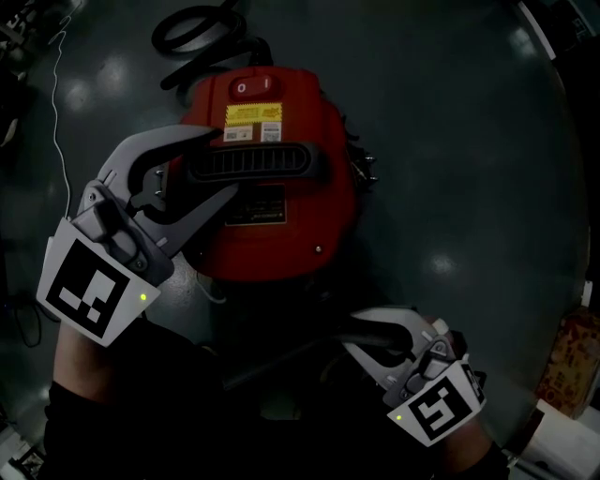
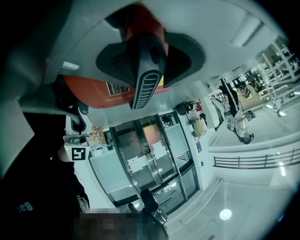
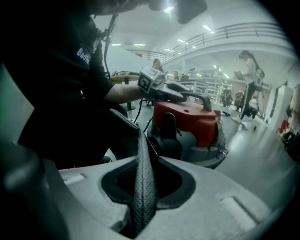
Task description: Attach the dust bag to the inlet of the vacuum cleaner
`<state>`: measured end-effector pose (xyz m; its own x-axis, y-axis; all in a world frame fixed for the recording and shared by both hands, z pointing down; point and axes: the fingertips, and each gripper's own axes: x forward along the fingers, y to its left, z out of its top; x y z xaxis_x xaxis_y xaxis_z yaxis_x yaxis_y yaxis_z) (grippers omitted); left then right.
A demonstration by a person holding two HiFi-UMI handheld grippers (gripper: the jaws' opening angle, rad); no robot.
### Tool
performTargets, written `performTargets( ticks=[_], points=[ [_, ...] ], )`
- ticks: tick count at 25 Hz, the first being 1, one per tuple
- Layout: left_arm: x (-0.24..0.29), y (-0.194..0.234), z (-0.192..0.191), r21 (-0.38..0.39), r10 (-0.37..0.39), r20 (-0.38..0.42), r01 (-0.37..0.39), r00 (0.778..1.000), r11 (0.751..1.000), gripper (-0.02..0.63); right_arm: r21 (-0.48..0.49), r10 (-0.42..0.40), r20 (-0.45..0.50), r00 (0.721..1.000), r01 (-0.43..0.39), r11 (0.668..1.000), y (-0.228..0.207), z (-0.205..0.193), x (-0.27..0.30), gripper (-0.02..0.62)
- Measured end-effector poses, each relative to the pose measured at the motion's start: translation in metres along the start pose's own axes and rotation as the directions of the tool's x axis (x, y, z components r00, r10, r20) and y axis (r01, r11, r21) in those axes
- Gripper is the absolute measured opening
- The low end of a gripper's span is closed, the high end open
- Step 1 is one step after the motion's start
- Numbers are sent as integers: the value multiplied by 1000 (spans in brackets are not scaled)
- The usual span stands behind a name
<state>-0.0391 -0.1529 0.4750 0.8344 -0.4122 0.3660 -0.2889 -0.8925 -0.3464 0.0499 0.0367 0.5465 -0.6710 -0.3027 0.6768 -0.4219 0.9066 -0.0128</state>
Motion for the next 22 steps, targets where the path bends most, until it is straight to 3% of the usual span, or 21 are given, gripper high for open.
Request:
performTargets(
  ticks=[5, 13, 18, 22],
  points=[
    [0, 0, -1, -1, 1, 0, -1, 1000, 1000, 167, 204, 9, 46, 999, -18, 979, 1, 1, 1, 61],
    [1, 0, -1, -4, 10, -2, -10, 1000, 1000, 167, 202, -69, -11, 998, 70, 977, -2, -6, -1, 66],
    [0, 0, -1, -15, 15, 4, -15, 1000, 1000, 169, 5, -135, -17, 991, 135, 991, 0, 9, 1, 71],
    [-1, 1, -1, -16, 12, 0, -12, 1000, 1000, 167, -214, -89, -34, 995, 80, 974, 3, 16, 2, 77]
  ],
)
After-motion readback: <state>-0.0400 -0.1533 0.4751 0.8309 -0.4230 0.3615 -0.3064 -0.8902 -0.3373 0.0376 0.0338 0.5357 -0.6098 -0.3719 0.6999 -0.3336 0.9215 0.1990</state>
